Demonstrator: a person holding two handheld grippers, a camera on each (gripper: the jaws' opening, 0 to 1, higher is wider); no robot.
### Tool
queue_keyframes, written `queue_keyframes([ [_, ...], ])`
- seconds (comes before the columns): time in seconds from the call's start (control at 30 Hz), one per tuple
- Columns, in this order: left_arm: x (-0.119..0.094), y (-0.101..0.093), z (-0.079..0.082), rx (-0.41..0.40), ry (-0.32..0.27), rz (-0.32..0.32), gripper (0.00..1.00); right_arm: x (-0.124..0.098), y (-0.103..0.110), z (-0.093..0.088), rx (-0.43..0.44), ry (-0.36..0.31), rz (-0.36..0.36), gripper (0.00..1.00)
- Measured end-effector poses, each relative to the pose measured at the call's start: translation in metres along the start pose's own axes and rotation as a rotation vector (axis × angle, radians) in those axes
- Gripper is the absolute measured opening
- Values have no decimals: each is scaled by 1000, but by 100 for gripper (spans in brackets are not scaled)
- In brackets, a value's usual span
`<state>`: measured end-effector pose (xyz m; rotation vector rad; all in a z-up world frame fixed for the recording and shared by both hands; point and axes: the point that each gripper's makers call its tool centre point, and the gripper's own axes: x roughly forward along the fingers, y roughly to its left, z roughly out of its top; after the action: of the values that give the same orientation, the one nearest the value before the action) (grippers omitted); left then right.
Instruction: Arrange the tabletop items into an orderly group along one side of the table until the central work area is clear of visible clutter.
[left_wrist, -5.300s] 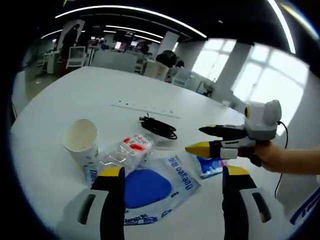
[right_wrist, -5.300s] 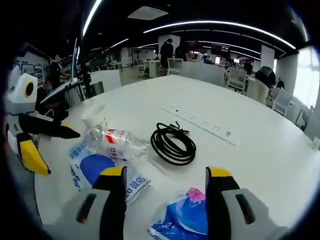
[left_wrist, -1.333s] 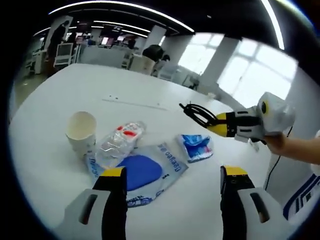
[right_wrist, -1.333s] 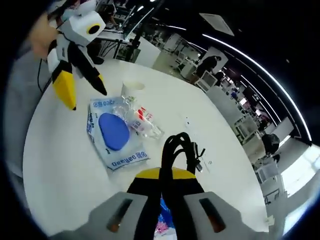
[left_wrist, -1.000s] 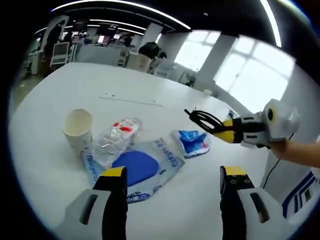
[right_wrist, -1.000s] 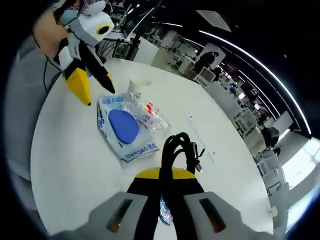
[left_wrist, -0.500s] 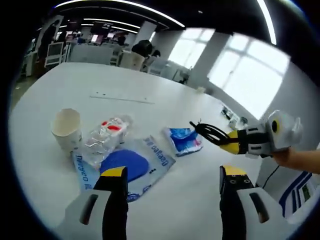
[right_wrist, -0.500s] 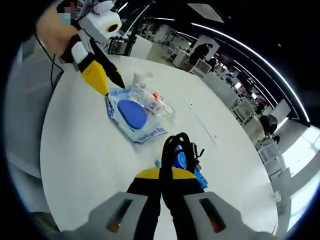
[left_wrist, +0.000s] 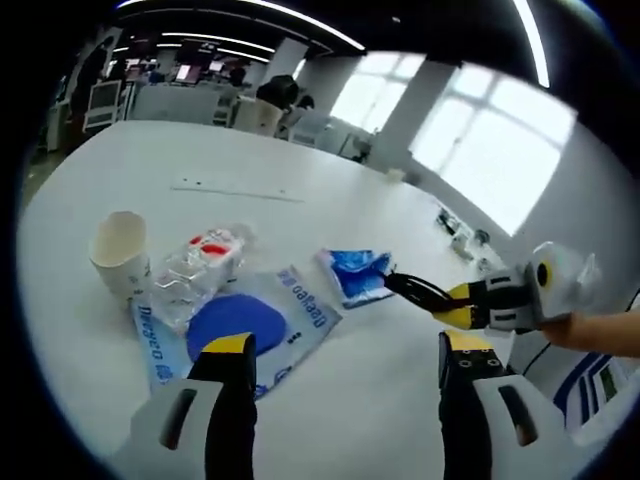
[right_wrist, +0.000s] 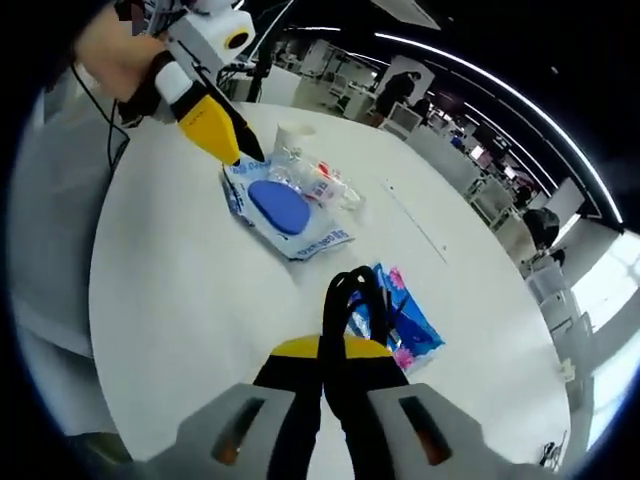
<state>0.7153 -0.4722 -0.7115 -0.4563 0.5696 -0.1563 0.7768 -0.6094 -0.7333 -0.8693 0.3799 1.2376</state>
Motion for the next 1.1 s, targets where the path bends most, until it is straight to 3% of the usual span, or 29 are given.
queue_keyframes([
  [0.4, 0, 1, -2, -28, -11, -6, 72, 7, 13, -12, 32, 28, 48, 1],
  [1.1, 5, 1, -4, -49, -8, -7, 71, 11, 28, -22, 4, 60, 122, 1],
])
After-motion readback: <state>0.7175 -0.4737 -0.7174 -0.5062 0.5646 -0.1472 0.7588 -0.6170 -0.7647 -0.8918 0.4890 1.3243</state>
